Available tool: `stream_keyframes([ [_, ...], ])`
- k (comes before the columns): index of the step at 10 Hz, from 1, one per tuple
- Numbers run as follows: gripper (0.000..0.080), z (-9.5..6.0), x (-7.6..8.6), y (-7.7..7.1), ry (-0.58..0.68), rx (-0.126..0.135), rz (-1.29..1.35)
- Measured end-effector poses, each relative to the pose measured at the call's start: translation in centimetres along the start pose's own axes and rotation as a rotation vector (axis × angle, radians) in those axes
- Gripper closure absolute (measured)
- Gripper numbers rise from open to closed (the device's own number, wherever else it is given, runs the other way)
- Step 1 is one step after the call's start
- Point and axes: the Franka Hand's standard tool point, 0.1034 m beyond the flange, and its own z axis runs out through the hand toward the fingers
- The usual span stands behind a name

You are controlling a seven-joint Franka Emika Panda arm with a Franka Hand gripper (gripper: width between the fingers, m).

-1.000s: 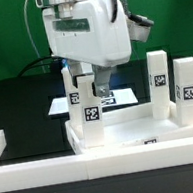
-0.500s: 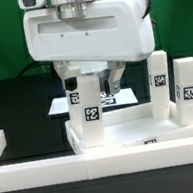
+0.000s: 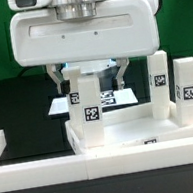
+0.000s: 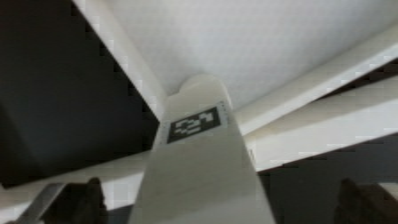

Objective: Assemble desk

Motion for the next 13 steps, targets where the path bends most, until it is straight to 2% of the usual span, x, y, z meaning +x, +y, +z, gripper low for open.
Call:
stream_keyframes([
  [3, 0.0151, 0.0, 0.03, 0.34, -0.002, -0.019, -0.198],
  [6, 0.0151, 0.06, 0.1, 0.84, -0.004, -0.021, -0.29],
  [7, 0.0263, 0.06, 0.1, 0.85, -0.004, -0.021, -0.288],
  [8, 0.0438, 0.06, 0.1, 0.88, -0.004, -0.021, -0.287],
  [9, 0.0438, 0.06, 0.1, 0.87, -0.004, -0.021, -0.264],
  [10, 0.0511, 0.07, 0.1, 0.9, -0.004, -0.02, -0.244],
  [13, 0.0511, 0.08, 0.07, 0.9, -0.002, -0.015, 0.084],
])
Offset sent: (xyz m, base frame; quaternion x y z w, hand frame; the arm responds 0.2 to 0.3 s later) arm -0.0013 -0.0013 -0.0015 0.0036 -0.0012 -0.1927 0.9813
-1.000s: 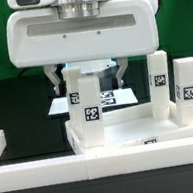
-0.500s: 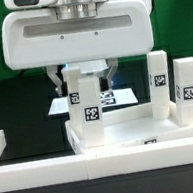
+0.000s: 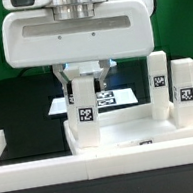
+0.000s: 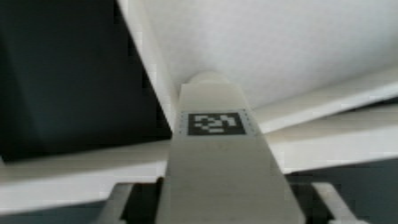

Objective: Assemble desk

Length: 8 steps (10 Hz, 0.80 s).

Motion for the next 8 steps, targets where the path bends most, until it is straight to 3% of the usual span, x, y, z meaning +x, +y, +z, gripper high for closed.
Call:
stream_keyframes([
  [3, 0.0511, 0.17, -0.2, 0.03, -0.01, 0.025, 0.414],
  [8, 0.0511, 0.21, -0.09, -0.59, -0.001, 0.034, 1.005],
])
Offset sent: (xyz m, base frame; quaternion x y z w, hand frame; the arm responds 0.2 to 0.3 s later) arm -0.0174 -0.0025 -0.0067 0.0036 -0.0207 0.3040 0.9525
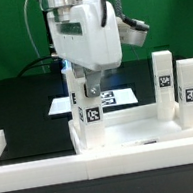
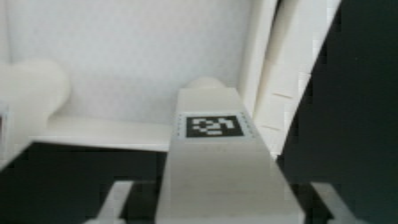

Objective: Assemble desk

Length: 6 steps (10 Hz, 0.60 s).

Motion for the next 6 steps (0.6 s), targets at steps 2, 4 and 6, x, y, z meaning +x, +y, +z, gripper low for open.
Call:
stream_keyframes([
  [2, 0.0511, 0.0, -0.26, -0.3, 0.002, -0.014, 0.185],
  [4, 0.0511, -0.01, -0.19, -0.39, 0.002, -0.016, 0.221],
  [6, 0.0257, -0.06, -0.16, -0.44, 0.0, -0.016, 0.164],
])
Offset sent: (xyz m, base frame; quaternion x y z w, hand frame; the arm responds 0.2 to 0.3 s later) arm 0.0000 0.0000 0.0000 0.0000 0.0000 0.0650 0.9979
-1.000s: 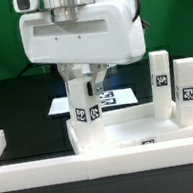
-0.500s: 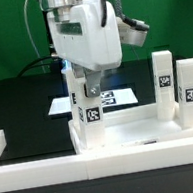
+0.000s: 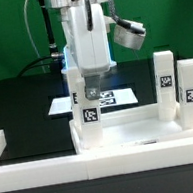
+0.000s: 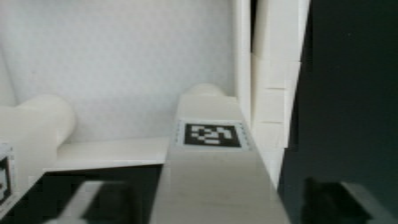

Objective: Assemble desk

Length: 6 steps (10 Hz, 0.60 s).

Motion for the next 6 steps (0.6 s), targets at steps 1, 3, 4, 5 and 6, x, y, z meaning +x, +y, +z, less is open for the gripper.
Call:
stream_keyframes([
  [1, 0.0257, -0.07, 0.02, -0.08, 0.001, 0.001, -0.039],
  [3, 0.0171, -0.06, -0.07, -0.12, 0.002, 0.003, -0.24],
  [4, 0.0155, -0.05, -0.03, -0.13, 0.003, 0.003, -0.326],
  [5, 0.015, -0.05, -0.02, -0.13, 0.003, 0.003, -0.399],
  [6, 0.015, -0.09, -0.07, -0.1, 0.001, -0.002, -0.49],
])
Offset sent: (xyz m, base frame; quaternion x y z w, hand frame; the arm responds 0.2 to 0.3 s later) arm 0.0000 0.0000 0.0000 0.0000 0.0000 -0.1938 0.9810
